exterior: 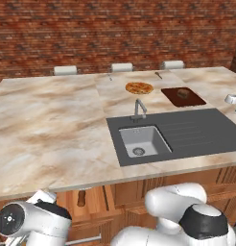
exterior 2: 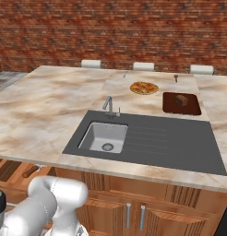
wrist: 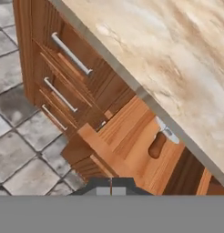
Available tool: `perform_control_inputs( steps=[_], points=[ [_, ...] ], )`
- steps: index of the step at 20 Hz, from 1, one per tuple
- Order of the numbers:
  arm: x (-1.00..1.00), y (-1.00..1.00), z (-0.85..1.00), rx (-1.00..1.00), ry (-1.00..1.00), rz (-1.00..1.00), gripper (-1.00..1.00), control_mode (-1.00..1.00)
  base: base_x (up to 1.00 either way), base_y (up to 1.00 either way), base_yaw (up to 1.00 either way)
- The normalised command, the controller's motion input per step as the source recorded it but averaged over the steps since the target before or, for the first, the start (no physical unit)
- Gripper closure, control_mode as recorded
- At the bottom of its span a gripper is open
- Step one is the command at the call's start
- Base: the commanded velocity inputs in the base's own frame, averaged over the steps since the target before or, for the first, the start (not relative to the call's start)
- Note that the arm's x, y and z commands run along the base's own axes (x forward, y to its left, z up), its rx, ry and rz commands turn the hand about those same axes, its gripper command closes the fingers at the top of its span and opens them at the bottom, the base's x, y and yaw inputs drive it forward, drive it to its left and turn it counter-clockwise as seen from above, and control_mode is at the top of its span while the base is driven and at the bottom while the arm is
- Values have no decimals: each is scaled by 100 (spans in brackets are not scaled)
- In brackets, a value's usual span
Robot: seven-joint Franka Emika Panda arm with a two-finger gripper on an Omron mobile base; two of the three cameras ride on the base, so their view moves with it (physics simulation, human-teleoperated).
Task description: Take the pizza cutter from the drawer on the left and place it on the dining counter for cutting.
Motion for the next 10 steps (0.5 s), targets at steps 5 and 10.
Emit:
perform_control_inputs(
  steps=[5, 10],
  points=[
    [85, -19, 78, 20, 33, -19, 100, -100, 0, 0, 0],
    [57, -62, 9, 24, 39, -8, 100, -100, 0, 0, 0]
  ],
)
